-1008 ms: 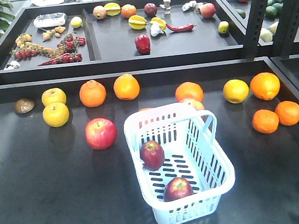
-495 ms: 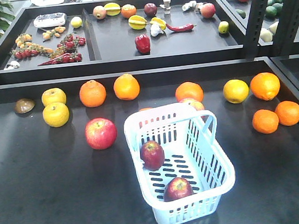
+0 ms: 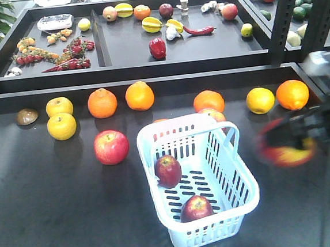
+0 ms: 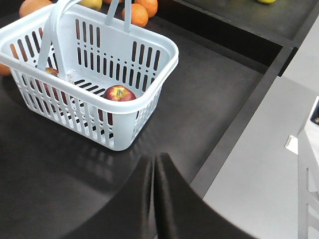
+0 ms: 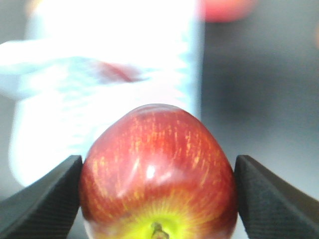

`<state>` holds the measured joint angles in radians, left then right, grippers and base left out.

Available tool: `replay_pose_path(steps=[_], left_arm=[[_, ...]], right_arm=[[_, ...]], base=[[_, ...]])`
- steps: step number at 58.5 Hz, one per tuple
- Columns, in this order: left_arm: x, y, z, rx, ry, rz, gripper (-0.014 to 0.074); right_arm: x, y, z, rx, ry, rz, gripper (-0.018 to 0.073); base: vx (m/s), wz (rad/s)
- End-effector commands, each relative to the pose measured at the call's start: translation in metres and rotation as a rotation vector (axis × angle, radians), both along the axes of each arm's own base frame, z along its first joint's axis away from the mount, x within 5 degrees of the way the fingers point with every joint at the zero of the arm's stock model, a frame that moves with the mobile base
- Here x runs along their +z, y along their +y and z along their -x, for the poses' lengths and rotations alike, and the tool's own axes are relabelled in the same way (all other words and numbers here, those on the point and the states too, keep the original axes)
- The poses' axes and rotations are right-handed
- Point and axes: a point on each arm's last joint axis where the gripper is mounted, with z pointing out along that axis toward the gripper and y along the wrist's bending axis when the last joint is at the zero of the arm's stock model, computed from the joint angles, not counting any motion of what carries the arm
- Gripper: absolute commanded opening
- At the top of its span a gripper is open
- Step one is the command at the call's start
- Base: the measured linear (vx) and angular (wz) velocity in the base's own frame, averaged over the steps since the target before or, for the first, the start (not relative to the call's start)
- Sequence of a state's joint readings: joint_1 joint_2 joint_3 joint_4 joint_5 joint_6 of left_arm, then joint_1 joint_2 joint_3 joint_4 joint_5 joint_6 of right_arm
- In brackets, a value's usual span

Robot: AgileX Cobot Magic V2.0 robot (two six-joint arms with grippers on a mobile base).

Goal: Pick three apples into basket with both arms
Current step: 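Carry the third apple over the basket and release it inside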

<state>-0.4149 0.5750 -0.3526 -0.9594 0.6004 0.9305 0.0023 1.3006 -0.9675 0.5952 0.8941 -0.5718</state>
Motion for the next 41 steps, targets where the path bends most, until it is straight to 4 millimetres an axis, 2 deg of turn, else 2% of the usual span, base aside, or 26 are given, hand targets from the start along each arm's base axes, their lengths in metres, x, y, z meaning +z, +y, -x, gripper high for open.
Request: replay_pose_path(steps=[1,13,20,33,41], left_arm=[[0.012,-0.001,-0.003,0.029,-0.026,0.055,-0.0006],[0.012,-0.001,-0.003,0.029,-0.026,0.055,-0.0006],[0.012,-0.001,-0.002,0.025,-0.024,0.054,-0.0006],[0.011,-0.001,-0.001,0.014,-0.016,0.052,-0.0006],[0.011,-0.001,-0.001,0.014,-0.016,0.052,-0.0006]], right_arm=[[0.009,0.027,-0.006,0.052,-0.085,-0.037,0.0195],[-0.022,0.068,-0.033,0.065,-0.118,-0.036,0.0573],[-0.036,0.076,-0.036,0.095,-0.070,-0.028,0.0718],[-0.036,0.077,-0.030,0.158,-0.030,-0.022,0.0714],[-0.030,0.077,-0.023,0.175,-0.008,-0.040,0.0637]], base=[[0.00,0.00],[0.00,0.00],[0.00,0.00],[0.00,0.00],[0.00,0.00]])
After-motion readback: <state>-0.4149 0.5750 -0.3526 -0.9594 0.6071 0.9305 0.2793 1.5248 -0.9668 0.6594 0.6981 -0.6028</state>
